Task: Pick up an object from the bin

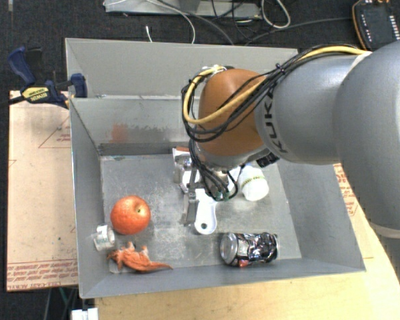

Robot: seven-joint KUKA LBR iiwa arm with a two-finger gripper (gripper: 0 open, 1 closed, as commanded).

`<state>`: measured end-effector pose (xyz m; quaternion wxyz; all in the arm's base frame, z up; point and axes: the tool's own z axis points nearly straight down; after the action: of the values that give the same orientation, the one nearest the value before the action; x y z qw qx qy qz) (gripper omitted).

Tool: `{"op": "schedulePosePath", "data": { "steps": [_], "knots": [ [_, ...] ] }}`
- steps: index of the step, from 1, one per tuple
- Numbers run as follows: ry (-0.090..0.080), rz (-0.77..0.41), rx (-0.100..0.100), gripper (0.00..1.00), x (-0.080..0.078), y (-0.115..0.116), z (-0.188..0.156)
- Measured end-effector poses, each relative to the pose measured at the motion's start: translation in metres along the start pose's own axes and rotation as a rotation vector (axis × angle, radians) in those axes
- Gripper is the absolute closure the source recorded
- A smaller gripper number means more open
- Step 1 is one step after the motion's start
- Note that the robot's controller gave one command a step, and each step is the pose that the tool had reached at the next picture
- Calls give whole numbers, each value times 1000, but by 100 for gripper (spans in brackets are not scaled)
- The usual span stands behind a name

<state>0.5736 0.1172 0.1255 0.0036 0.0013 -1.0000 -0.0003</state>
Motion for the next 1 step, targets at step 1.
{"op": "schedulePosePath", "data": {
  "steps": [1],
  "knots": [
    [-7,4,-1,0,-2,-1,-4]
  ]
}}
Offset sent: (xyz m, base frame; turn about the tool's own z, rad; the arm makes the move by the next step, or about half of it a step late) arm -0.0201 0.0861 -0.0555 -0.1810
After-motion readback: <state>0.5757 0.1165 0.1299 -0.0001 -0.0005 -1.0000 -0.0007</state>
